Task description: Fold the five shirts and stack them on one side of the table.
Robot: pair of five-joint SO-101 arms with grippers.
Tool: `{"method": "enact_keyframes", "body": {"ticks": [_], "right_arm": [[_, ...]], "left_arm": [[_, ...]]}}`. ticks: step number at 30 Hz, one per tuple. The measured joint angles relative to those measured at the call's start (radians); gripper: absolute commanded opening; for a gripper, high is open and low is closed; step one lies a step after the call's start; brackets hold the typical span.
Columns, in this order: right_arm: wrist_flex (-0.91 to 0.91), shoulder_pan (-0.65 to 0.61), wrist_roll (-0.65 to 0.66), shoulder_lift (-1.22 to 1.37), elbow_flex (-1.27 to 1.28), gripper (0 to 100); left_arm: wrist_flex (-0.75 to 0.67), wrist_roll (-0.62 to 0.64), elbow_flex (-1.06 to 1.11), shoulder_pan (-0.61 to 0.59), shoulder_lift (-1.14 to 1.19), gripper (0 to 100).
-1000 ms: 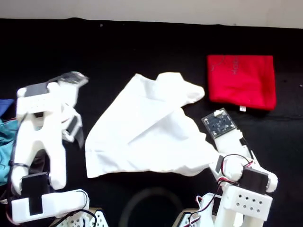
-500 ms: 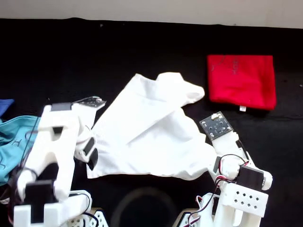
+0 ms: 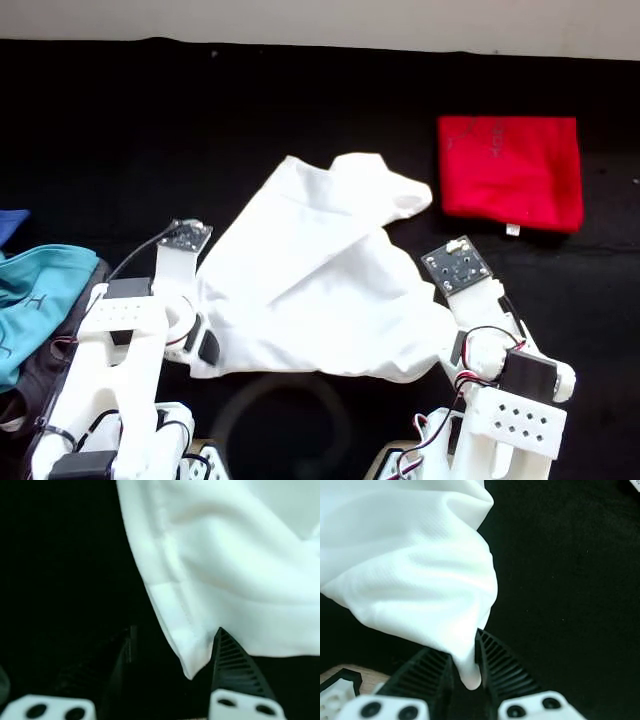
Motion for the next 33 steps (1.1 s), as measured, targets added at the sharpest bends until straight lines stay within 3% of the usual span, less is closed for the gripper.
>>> {"method": "enact_keyframes", "body": {"ticks": [7, 12, 24, 33], "right_arm": [[0.000, 0.000, 0.000, 0.000, 0.000, 0.5], [0.000, 0.000, 0.000, 0.000, 0.000, 0.5], [0.000, 0.000, 0.000, 0.000, 0.000, 0.5], [0.000, 0.000, 0.000, 0.000, 0.000, 0.6]], "left_arm": [[0.242, 0.000, -0.190, 0.000, 0.000, 25], [0.270, 0.000, -0.218, 0.002, -0.002, 25], [-0.097, 0.054, 0.005, 0.112, -0.002, 25], [-0.138, 0.054, 0.029, 0.112, -0.002, 25]]}}
